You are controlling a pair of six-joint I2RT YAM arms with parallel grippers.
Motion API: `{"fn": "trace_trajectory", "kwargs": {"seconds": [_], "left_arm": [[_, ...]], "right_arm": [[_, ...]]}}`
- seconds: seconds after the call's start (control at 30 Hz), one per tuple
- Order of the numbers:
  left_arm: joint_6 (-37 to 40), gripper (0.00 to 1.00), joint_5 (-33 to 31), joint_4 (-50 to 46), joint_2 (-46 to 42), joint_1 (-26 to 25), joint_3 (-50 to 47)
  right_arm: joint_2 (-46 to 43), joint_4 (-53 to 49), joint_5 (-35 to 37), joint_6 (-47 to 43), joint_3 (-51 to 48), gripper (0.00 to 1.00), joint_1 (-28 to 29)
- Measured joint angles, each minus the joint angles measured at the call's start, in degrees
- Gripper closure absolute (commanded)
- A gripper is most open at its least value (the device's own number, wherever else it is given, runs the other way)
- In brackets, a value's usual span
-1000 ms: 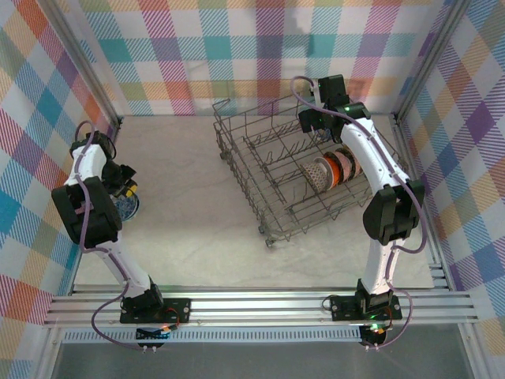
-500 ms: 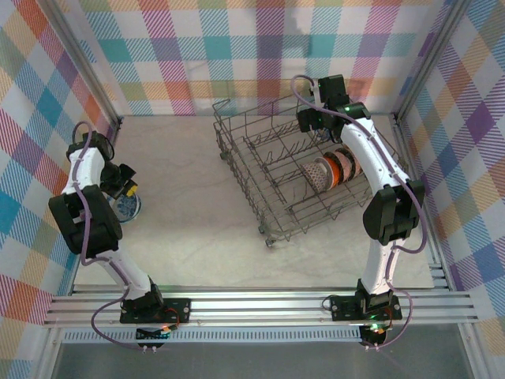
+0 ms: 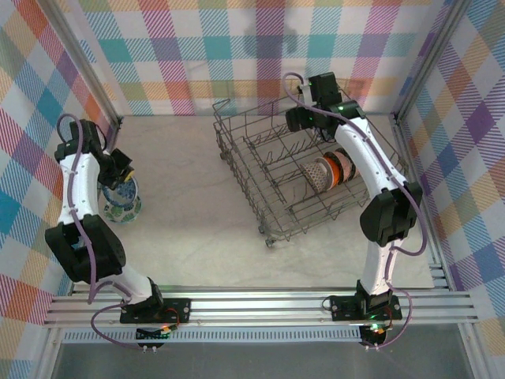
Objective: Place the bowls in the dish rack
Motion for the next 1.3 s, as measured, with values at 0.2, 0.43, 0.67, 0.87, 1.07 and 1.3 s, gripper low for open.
{"fn": "trace_trajectory", "kwargs": {"seconds": [0.2,0.43,0.67,0.87,1.07,1.3], "left_arm": [[-7.4,1.00,-1.2,4.4,-4.2,-9.1,3.0],[-17.2,1.00,-5.4,14.1,-8.6,-20.5,5.3],[-23.8,1.00,-10.8,19.3,-8.7,-28.6,6.1],[-26.7,1.00,-14.5,21.9,-8.2,-32.8,8.4],[-27.2,1.00,-16.2,22.7,-7.1,-34.8,11.3],[-28.5,1.00,-17.1,22.7,-6.3,-35.5,11.9]], "right_arm": [[-0.5,0.2,-4.7,1.6,2.1,0.13,4.8],[-0.5,3.8,-12.4,6.0,5.0,0.19,10.0],[-0.2,9.1,-17.2,7.7,7.8,0.24,14.9],[2.8,12.4,-18.5,9.9,7.8,0.33,20.1],[4.7,14.3,-19.3,11.9,7.5,0.39,23.6],[4.7,17.9,-19.4,13.7,6.9,0.46,24.2]]}}
